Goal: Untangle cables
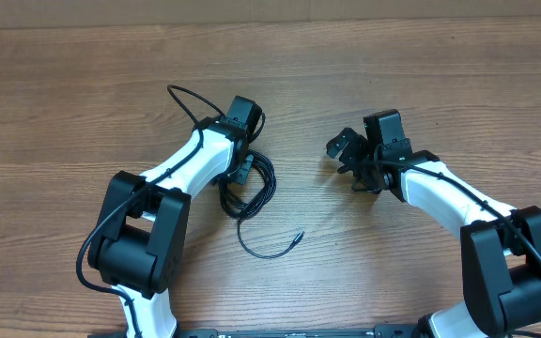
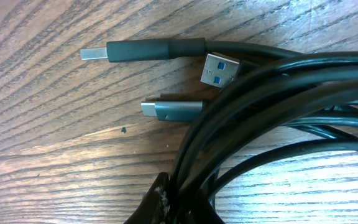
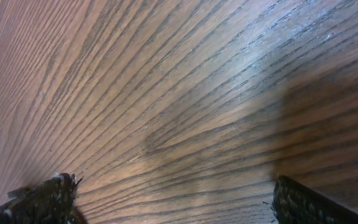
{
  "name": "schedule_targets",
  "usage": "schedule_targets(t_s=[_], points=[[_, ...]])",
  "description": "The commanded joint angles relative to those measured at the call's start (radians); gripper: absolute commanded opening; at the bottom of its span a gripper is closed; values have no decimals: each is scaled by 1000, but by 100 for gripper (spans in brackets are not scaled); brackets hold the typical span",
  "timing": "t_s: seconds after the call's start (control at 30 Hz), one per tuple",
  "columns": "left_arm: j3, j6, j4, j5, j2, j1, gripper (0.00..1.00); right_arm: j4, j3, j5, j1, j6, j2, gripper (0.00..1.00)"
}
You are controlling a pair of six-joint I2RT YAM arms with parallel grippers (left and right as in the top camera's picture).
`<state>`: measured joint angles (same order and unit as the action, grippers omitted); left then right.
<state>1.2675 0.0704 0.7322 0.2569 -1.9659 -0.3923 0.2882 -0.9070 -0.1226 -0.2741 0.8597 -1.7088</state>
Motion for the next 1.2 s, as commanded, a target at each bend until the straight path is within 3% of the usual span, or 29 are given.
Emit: schedule_targets(t_s=[0.0,0.3,0.47,0.73,0.9,0.97,1.0,1.03,1.17], points=[[-9,-18,-4,-22,-7,1,7,0,10,17,-1,1,-4,100],[-10,-10,4,45,-7,15,11,0,10,17,-1,1,-4,100],[-9,54,21,95,-7,71,12,1,10,17,-1,1,-4,100],[-10,71,22,-147,-7,131,17,0,10,17,-1,1,-4,100],[-9,72,22,-155,-7,130,18,0,10,17,-1,1,-4,100],[-9,72,23,-162,-7,130,25,0,10,17,-1,1,-4,100],[-10,72,23,-169,-7,130,33,0,10,17,-1,1,-4,100],[-9,72,22,-178,-7,130,50,0,10,17,-1,1,-4,100],[-10,72,22,-180,-7,130,79,0,10,17,-1,1,-4,100]])
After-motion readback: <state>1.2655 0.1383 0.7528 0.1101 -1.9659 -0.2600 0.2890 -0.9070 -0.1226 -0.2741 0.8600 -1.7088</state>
